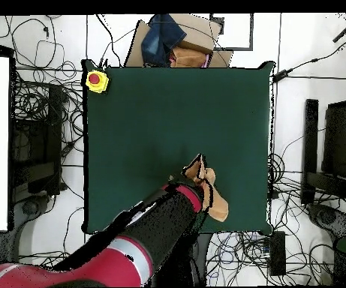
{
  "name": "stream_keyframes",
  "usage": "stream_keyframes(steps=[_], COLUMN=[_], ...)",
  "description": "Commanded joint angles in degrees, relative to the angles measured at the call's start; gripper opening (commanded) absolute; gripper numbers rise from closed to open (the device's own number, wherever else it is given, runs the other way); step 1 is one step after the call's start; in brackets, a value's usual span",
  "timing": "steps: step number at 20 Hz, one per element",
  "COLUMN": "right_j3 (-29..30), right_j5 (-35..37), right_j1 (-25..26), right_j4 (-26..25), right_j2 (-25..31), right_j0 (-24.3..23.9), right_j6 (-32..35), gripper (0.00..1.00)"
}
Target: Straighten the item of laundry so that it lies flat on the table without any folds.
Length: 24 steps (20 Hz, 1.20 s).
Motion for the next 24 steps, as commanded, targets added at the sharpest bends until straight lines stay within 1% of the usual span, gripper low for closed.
stream_keyframes(steps=[1,3,7,10,14,17,20,22,24], right_j3=[-1.06,-0.70,-1.43,-1.99,-3.11,-3.49,-5.03,-5.72,-7.00], right_j5=[5.95,7.25,6.96,6.69,4.37,3.73,11.46,14.41,17.13], right_j1=[-3.88,-4.50,-3.37,-3.11,-1.23,-1.02,0.91,2.49,4.84], right_j4=[10.39,12.80,15.83,17.35,18.88,20.25,22.90,23.89,25.61], right_j2=[9.03,10.05,9.59,9.62,9.44,10.82,7.66,5.33,2.39], right_j0=[1.19,1.12,1.85,1.93,1.88,1.08,3.51,4.77,6.97], right_j6=[7.27,7.04,6.52,5.30,4.65,4.63,4.40,4.32,5.68], gripper=[0.00,0.00,0.00,0.00,0.00,0.00,0.00,0.00,0.00])
